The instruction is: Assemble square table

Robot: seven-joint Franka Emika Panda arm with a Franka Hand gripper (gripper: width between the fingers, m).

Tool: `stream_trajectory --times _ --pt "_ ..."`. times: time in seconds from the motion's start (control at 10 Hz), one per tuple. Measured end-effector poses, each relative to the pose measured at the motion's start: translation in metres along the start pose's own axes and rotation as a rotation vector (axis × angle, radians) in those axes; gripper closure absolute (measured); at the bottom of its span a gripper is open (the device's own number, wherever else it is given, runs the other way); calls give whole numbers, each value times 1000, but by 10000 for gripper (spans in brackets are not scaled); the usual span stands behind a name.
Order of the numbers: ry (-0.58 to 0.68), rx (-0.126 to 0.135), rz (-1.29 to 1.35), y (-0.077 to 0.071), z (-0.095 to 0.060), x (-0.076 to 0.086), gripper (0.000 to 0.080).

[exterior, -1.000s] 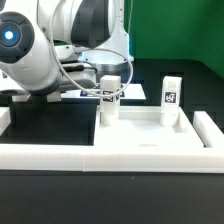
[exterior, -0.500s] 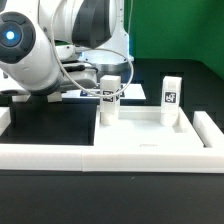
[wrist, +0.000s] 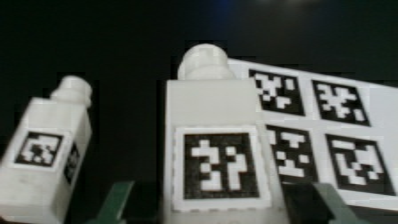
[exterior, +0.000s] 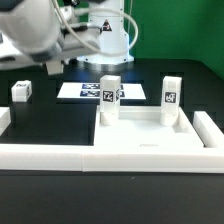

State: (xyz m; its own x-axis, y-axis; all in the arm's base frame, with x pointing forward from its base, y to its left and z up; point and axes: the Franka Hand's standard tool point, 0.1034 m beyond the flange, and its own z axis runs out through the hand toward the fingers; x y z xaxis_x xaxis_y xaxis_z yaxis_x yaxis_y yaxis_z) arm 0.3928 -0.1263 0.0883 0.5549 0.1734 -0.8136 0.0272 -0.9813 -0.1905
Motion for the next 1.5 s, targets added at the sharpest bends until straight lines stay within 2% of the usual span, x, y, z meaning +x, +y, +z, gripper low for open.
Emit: stream_trajectory --times 0.1,0.2,0.3,0.4,0.5,0.6,0.8,0.9,1.0,1.1,1.3,1.4,1.5 --pt "24 -8 3 -6 -11 -10 509" --pt "1 -18 41 -14 -5 -17 509" --pt "48 -21 22 -14 -7 -9 509" --pt "138 -39 19 -11 -12 -6 509" --pt "198 -31 18 -17 -19 -9 509" --pt "269 -23 11 -26 -49 -7 508" --pt "374 -48 -1 -39 -103 -6 508" --pt "434 -68 -11 -44 -123 -7 508" --pt "506 -91 -26 -47 -136 -10 508" --pt "594 -101 -28 -45 -137 -7 508" --pt "681 -121 -26 -42 -136 -8 508" --pt "777 -137 -32 -40 -142 -3 508" --pt "852 -134 -17 -44 -147 2 508"
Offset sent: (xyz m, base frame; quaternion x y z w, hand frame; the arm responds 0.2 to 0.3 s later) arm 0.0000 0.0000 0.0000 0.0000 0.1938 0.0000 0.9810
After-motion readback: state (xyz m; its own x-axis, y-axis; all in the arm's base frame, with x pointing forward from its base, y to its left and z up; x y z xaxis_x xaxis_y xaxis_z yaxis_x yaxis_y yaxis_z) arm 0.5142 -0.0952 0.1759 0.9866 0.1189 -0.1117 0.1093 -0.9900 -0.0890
